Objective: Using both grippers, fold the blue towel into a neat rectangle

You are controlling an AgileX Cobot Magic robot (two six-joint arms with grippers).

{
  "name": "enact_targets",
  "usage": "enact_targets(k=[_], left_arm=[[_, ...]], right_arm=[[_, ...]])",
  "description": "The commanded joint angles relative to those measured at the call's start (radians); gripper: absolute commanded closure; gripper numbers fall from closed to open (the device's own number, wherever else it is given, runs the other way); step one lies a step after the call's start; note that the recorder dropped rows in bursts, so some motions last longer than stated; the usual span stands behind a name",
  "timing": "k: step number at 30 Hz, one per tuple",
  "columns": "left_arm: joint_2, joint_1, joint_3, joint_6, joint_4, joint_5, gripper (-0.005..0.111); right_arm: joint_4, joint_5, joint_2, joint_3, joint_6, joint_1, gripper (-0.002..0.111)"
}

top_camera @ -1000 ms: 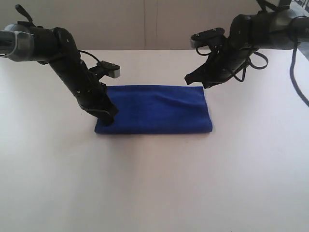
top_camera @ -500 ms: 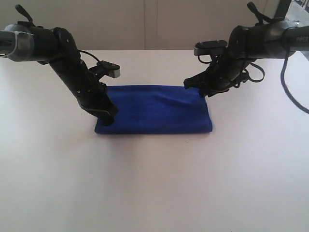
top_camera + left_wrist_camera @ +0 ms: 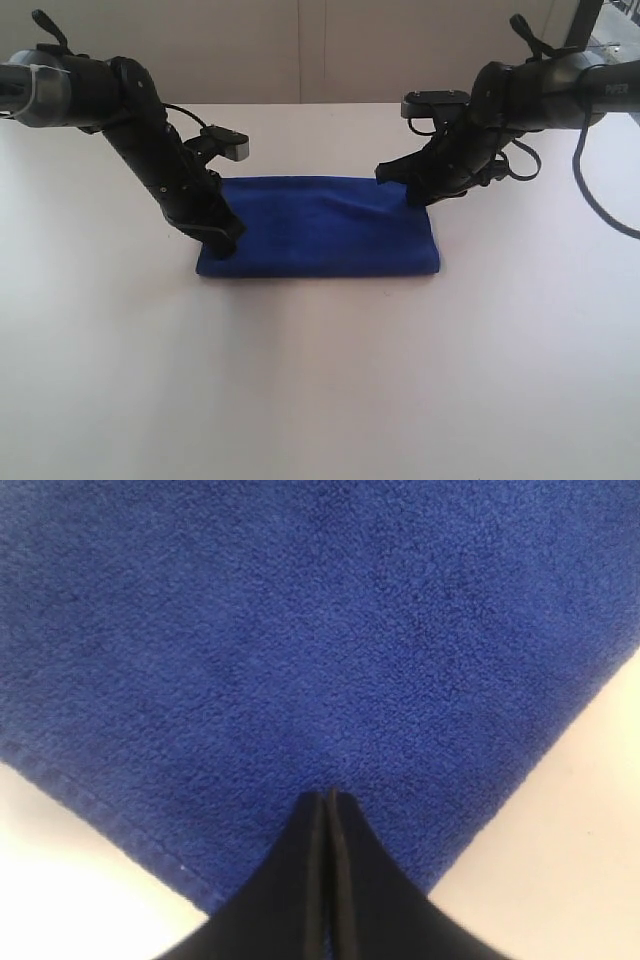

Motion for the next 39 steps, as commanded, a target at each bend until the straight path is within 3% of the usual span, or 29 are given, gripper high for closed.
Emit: enact_targets(k=[1,8,29,31,36,39], left_arm=[[-0.005,0.002,-0.001,-0.001,-0.012,0.008,0.107],[-0.005,0.002,-0.001,-0.001,-0.012,0.008,0.107],[-0.005,0.002,-0.001,-0.001,-0.012,0.008,0.107],[-0.005,0.002,-0.001,-0.001,-0.012,0.005,0.107],[-0.005,0.002,-0.001,-0.001,-0.012,0.005,0.107],[-0.005,0.002,-0.001,-0.001,-0.012,0.005,0.107]], right_arm=[[0.006,-0.013,-0.002,-0.002,0.003,-0.005,0.085],[0.006,-0.002,-0.002,-0.002,-0.022,-0.005,0.108],[-0.022,-0.048,-0.035,-0.002,-0.014,-0.005,0.108],[-0.019,-0.051,-0.033,-0.002,-0.014,-0.005,0.107],[-0.019,-0.051,-0.017,-0.002,-0.014,-0.005,0.088],[-0.013,-0.053,-0.013,-0.002,-0.014,-0.005,0.083]])
